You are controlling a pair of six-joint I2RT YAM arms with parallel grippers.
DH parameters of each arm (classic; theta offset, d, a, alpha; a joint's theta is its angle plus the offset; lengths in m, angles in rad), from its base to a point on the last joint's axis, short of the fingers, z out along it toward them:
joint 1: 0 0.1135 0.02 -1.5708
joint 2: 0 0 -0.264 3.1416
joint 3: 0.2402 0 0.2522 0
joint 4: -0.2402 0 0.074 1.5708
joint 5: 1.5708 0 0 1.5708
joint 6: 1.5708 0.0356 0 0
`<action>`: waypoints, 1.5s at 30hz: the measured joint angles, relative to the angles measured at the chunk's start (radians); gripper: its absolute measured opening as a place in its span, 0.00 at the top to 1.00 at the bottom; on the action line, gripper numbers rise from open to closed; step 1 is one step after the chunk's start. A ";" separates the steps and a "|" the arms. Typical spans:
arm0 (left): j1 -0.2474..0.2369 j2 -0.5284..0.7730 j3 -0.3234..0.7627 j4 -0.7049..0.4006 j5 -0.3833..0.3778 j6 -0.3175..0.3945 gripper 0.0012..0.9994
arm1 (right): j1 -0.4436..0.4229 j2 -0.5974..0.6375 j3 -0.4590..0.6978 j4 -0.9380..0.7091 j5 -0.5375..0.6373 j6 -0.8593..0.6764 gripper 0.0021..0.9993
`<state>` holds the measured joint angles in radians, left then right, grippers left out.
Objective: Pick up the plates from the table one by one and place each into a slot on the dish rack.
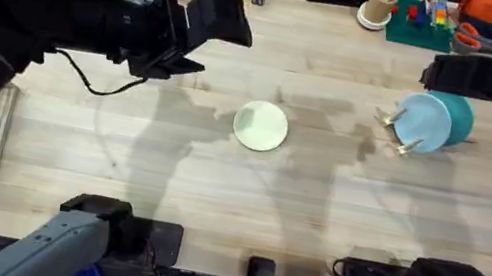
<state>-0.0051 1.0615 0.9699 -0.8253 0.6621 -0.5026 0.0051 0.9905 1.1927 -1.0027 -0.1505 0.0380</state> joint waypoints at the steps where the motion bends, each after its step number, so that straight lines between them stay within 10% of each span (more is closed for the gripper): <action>1: 0.000 0.000 0.000 0.001 0.001 0.001 0.08 | 0.000 0.000 0.000 0.000 0.000 0.000 0.01; 14: 0.000 0.000 0.000 -0.002 0.003 0.042 0.95 | 0.000 0.000 0.000 0.000 0.000 0.000 0.01; 45: -0.132 0.153 0.000 -0.073 0.026 0.272 0.96 | 0.000 0.000 0.000 0.000 0.000 0.000 0.01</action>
<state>-0.1371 1.2141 0.9699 -0.8986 0.6884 -0.2302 0.0051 0.9905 1.1927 -1.0027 -0.1505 0.0380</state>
